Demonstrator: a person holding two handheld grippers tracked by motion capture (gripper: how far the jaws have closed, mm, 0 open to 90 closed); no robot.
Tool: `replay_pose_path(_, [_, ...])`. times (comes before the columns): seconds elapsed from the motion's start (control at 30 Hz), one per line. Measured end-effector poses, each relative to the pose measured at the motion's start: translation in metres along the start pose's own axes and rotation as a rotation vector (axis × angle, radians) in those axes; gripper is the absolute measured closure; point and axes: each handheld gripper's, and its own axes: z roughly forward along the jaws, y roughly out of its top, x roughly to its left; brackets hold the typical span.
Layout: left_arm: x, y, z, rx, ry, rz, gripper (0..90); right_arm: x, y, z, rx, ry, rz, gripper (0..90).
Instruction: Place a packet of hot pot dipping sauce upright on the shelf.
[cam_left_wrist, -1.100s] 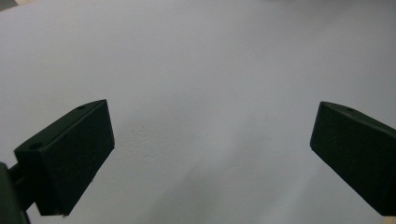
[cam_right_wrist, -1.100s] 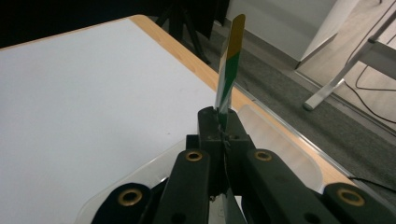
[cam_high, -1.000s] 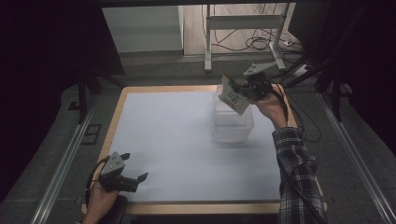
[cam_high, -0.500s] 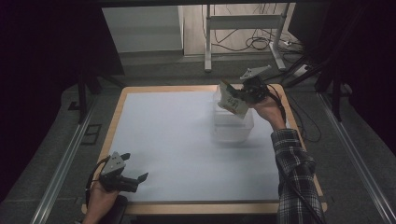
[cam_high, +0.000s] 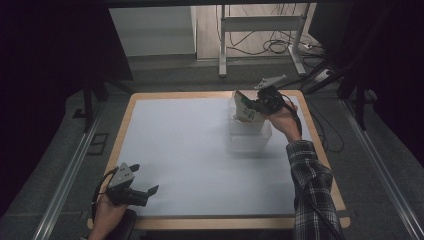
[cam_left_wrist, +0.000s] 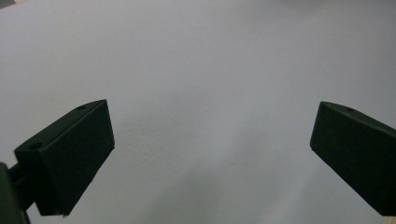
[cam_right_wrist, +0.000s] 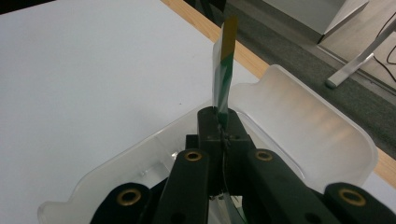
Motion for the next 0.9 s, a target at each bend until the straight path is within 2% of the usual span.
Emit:
replay_pose_path(0.13, [0.0, 0.0, 0.0, 0.002, 0.001, 0.002, 0.0, 0.002, -0.001, 0.001, -0.001, 0.012, -0.001, 88.5])
replay_pose_path(0.33, [0.0, 0.0, 0.0, 0.004, 0.002, 0.005, 0.0, 0.006, 0.001, 0.001, 0.007, -0.001, 0.004, 85.7])
replay_pose_path(0.4, [-0.001, 0.0, 0.0, 0.008, 0.004, 0.01, 0.0, 0.008, 0.002, 0.0, -0.008, -0.008, 0.003, 79.2])
replay_pose_path(0.67, [-0.001, 0.0, 0.0, 0.005, 0.006, 0.01, 0.0, 0.015, 0.008, 0.0, -0.01, -0.027, -0.002, 68.1])
replay_pose_path(0.9, [-0.001, 0.0, 0.0, 0.006, 0.007, 0.011, 0.0, 0.02, 0.011, -0.002, -0.018, -0.023, 0.023, 56.5])
